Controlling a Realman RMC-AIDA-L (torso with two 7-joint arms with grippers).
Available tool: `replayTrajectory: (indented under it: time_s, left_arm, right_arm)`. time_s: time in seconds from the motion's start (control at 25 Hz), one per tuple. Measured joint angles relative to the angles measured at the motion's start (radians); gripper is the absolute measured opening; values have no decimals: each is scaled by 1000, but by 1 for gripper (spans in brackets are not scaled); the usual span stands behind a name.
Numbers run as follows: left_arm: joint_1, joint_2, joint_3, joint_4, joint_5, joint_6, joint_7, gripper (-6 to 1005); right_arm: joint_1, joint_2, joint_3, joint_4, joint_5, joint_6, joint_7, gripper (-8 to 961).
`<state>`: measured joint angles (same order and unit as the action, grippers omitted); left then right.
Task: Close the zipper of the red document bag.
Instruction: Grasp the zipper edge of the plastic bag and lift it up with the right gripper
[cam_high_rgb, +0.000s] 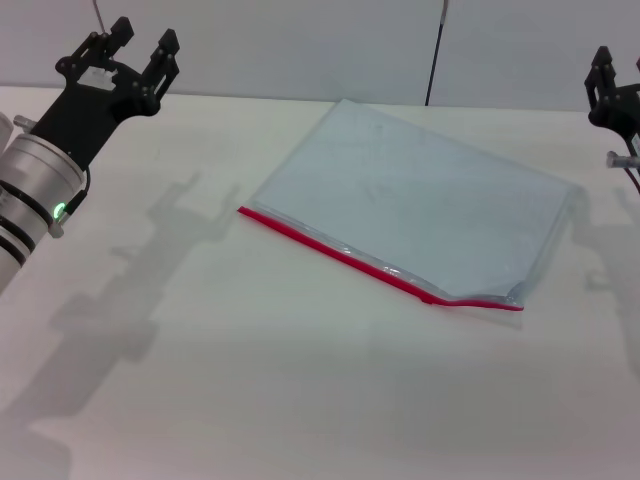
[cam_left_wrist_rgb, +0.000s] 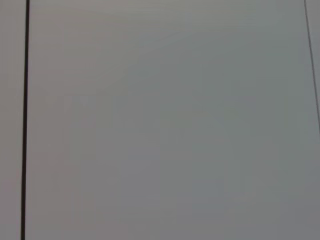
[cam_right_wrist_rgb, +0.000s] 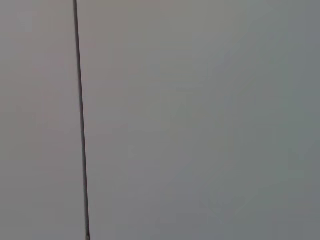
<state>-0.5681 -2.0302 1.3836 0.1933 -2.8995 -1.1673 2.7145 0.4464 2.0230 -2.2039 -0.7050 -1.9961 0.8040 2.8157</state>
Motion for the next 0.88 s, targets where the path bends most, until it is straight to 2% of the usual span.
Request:
replayTrajectory:
  time_s: [0.72,0.88]
  left_arm:
    - [-5,2,-3,4,-1,0,13,587]
    - [-4,5,-3,2,-1,0,13,585]
  right_arm:
    - [3,0,-7,2,0,-12,1,498]
    - [1,-3,-13,-14,-13,-59,-1,498]
